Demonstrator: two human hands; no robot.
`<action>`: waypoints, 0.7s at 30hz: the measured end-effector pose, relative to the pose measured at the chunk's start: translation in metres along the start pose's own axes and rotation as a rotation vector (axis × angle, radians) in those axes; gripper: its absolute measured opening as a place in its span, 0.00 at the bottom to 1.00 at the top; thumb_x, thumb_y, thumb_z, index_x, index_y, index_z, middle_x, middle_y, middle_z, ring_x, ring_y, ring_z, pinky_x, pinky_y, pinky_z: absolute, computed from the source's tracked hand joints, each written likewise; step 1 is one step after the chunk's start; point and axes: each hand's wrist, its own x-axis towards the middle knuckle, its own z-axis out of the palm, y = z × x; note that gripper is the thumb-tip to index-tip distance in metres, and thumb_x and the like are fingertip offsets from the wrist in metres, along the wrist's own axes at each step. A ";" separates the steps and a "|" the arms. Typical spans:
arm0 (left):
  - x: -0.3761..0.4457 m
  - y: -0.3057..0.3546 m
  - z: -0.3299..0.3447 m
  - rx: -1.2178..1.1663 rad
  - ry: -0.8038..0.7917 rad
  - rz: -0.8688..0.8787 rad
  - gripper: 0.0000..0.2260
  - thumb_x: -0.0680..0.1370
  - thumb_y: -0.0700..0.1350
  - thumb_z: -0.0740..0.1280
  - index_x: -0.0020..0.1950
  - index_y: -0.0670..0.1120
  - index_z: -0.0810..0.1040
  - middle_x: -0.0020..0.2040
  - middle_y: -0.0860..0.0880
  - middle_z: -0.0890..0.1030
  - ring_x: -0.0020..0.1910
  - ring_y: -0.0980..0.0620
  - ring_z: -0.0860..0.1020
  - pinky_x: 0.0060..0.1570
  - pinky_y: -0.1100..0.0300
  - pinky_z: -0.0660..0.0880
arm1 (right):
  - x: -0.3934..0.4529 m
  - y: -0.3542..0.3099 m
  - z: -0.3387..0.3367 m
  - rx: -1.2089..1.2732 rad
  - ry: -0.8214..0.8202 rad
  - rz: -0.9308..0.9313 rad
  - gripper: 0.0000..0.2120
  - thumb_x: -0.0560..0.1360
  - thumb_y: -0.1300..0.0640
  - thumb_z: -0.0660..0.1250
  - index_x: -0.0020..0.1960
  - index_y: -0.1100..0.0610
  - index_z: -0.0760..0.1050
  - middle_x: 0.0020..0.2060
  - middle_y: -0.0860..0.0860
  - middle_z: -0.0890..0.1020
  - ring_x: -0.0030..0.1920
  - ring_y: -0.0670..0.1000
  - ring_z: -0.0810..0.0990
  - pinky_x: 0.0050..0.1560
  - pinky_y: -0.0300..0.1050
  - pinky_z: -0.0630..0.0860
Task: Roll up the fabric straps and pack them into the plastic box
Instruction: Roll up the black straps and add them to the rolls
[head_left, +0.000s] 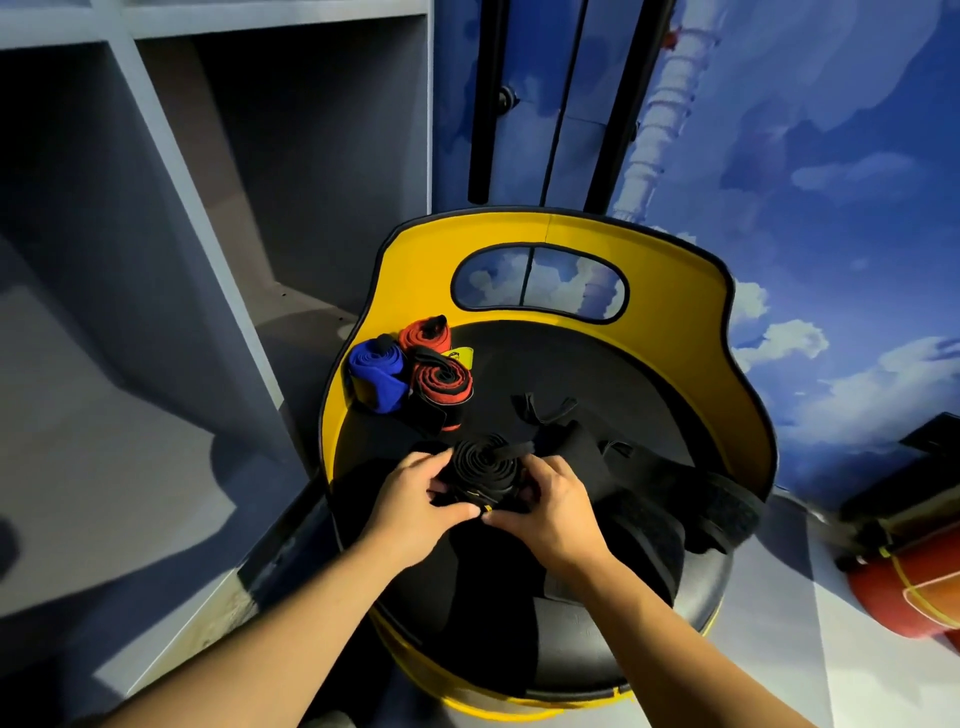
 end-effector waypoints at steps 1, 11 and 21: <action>0.000 0.000 -0.002 -0.025 0.015 -0.017 0.37 0.66 0.42 0.82 0.74 0.49 0.73 0.61 0.53 0.76 0.52 0.58 0.80 0.49 0.67 0.76 | 0.002 -0.004 0.001 -0.008 -0.006 -0.009 0.30 0.62 0.50 0.83 0.61 0.52 0.78 0.46 0.44 0.72 0.43 0.38 0.73 0.44 0.24 0.67; 0.009 -0.009 -0.070 -0.205 0.212 -0.138 0.34 0.68 0.34 0.80 0.71 0.45 0.73 0.59 0.45 0.80 0.49 0.54 0.80 0.44 0.68 0.75 | 0.042 -0.064 0.042 0.204 0.016 -0.002 0.34 0.61 0.53 0.84 0.63 0.52 0.74 0.52 0.46 0.81 0.46 0.40 0.79 0.48 0.31 0.75; 0.016 -0.032 -0.077 0.014 0.326 -0.197 0.30 0.71 0.40 0.78 0.72 0.43 0.74 0.61 0.49 0.78 0.49 0.55 0.82 0.54 0.59 0.79 | 0.060 -0.064 0.085 -0.009 0.033 -0.056 0.36 0.67 0.50 0.79 0.72 0.52 0.72 0.58 0.48 0.74 0.62 0.51 0.73 0.62 0.41 0.70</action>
